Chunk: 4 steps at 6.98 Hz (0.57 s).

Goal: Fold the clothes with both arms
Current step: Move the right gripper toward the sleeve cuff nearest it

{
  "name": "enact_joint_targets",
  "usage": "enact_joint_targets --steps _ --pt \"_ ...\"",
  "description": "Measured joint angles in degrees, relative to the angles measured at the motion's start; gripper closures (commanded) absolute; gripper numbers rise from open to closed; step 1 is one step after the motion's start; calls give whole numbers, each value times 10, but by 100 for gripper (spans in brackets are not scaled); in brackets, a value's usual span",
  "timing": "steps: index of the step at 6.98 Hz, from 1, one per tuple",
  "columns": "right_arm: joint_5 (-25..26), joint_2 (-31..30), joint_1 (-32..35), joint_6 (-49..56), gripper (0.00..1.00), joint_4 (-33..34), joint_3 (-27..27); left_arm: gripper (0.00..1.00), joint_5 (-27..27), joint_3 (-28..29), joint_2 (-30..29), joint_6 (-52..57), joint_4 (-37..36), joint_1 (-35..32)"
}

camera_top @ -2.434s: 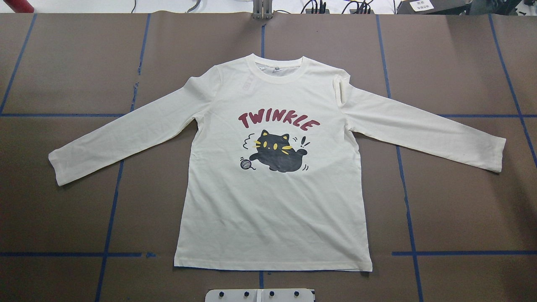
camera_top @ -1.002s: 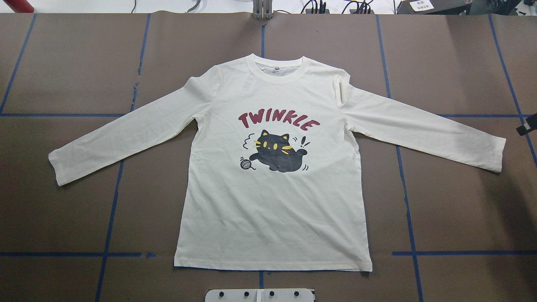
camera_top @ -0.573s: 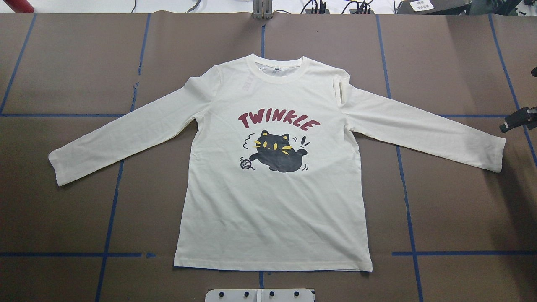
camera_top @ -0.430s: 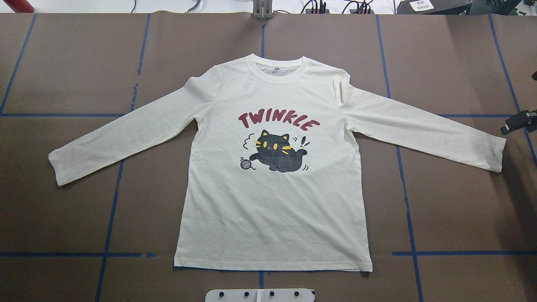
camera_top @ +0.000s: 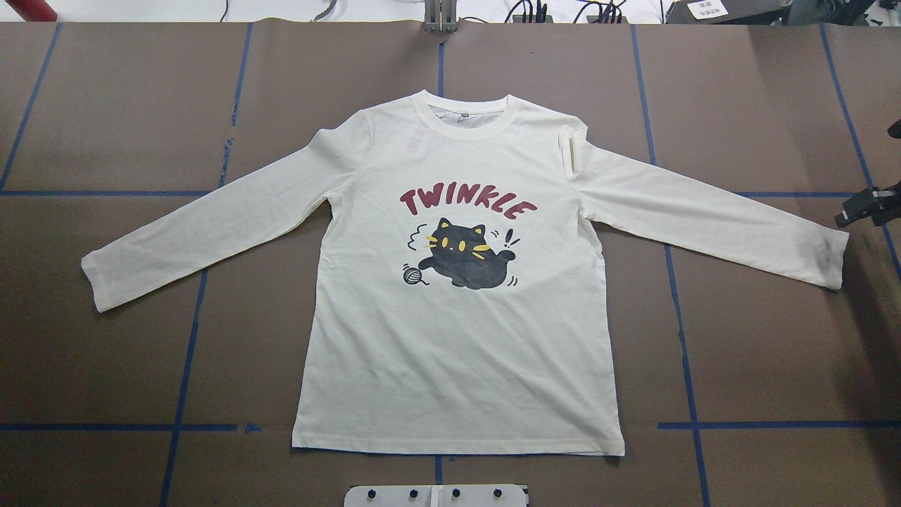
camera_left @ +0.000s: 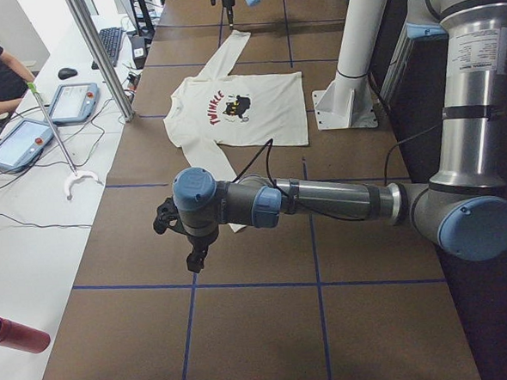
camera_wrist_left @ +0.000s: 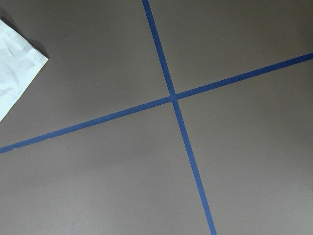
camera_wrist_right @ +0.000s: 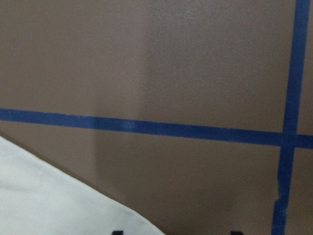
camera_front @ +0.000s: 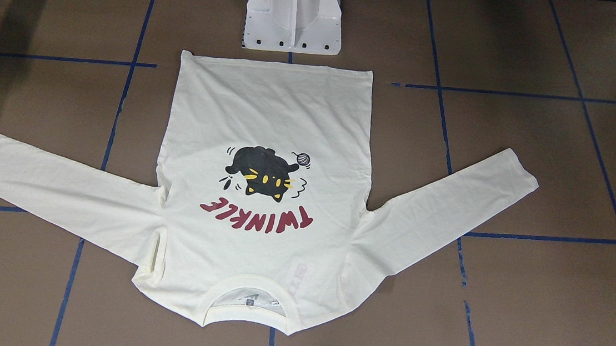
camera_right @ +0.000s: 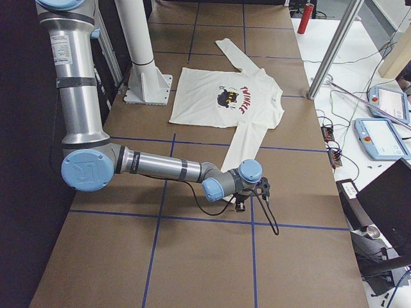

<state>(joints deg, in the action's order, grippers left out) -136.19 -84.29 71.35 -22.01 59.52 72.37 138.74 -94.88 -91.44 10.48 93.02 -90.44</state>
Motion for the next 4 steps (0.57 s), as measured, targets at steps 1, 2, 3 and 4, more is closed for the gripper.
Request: enact_joint_targets --steps 1,2,3,4 --pt "0 1 -5 -2 30 -1 0 0 0 0 0 0 0 0" --pt "0 1 -9 -2 30 -1 -1 0 0 0 0 0 0 0" --pt "1 1 -14 -2 37 -1 -2 0 0 0 0 0 0 0" --pt "1 0 -19 -2 71 -1 -3 0 0 0 0 0 0 0"
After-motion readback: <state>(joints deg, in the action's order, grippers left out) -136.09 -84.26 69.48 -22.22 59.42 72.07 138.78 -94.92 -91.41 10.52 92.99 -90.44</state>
